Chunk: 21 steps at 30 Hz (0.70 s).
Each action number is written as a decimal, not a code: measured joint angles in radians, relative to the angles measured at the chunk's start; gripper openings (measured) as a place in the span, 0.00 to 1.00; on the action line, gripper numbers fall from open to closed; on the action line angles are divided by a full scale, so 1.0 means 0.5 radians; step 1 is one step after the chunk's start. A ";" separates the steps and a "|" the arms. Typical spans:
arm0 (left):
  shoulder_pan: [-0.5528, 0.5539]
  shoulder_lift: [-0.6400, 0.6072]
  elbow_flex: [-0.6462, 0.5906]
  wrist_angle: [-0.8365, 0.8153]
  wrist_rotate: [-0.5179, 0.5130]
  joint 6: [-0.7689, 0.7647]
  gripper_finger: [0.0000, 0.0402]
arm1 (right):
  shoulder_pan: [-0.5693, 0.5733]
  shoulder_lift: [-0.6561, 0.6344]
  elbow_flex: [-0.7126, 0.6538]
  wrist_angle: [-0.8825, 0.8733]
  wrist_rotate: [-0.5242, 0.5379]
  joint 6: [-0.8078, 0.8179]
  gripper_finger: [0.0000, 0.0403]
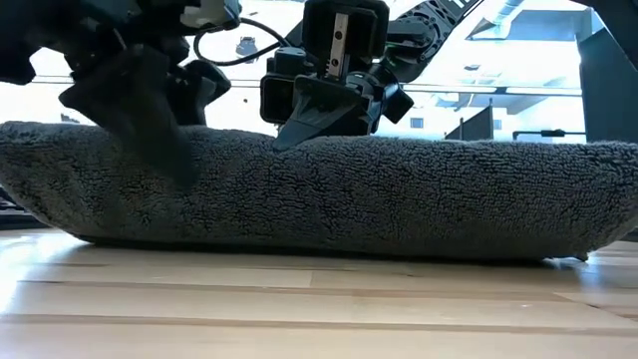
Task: Roll towel
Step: Roll the black towel
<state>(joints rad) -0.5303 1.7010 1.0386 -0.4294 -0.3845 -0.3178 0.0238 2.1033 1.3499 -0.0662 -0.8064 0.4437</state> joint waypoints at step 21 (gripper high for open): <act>0.562 -0.038 -0.333 0.844 1.760 0.251 0.05 | 0.127 0.006 0.001 -0.037 0.124 -0.261 0.02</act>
<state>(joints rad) -0.2495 1.6817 0.8721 -0.0073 0.4953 -0.1925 0.0872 2.1063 1.3504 -0.0848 -0.7445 0.3133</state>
